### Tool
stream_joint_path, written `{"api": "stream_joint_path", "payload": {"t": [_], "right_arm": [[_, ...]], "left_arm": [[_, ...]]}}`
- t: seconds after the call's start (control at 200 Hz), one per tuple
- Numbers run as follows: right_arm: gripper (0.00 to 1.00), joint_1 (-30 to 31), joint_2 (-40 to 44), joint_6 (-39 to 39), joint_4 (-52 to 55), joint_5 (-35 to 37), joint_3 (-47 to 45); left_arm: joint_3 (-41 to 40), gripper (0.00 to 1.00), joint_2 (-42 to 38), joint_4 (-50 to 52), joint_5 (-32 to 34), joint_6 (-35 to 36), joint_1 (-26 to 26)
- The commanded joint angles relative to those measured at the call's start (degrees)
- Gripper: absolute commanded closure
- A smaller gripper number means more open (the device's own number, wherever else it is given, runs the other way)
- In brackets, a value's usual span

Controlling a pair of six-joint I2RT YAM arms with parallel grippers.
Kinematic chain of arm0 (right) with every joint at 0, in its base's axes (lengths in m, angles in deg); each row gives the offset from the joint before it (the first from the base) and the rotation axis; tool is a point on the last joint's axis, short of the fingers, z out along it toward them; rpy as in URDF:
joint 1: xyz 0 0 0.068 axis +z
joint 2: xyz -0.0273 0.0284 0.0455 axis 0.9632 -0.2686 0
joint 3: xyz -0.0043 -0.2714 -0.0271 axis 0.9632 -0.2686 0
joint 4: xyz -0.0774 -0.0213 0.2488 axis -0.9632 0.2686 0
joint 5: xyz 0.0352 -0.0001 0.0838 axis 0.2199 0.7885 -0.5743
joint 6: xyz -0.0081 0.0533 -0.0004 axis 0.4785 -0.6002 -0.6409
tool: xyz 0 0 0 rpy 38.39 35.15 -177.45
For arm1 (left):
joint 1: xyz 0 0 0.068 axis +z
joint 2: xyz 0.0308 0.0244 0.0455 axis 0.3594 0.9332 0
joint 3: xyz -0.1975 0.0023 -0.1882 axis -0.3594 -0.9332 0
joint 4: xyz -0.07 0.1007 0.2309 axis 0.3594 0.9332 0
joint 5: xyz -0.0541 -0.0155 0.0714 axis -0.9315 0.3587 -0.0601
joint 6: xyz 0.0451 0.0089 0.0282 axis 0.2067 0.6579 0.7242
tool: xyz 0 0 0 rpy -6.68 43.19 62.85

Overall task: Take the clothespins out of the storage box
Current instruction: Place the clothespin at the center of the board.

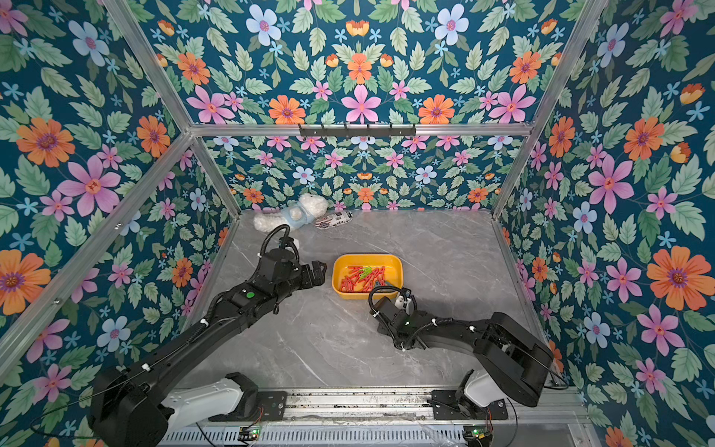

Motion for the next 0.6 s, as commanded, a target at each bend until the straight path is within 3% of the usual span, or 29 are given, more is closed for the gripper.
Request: {"api": "stream_joint_path", "payload": {"t": [0.0, 0.085, 0.345, 0.595], "right_arm": [[0.92, 0.1, -1.0, -1.5, 1.4, -0.5, 0.4], [0.8, 0.1, -0.9, -1.3, 1.8, -0.7, 0.9], [0.62, 0.0, 4.1, 0.9, 3.6, -0.1, 2.8], [0.32, 0.0, 12.1, 4.0, 6.1, 3.3, 4.5]], "left_arm": [[0.1, 0.0, -0.2, 0.4, 0.4, -0.6, -0.1], [0.1, 0.0, -0.1, 0.4, 0.1, -0.5, -0.1], [0.9, 0.0, 1.1, 0.6, -1.1, -0.3, -0.1], [1.9, 0.01, 4.2, -0.6, -2.9, -0.5, -0.4]]}}
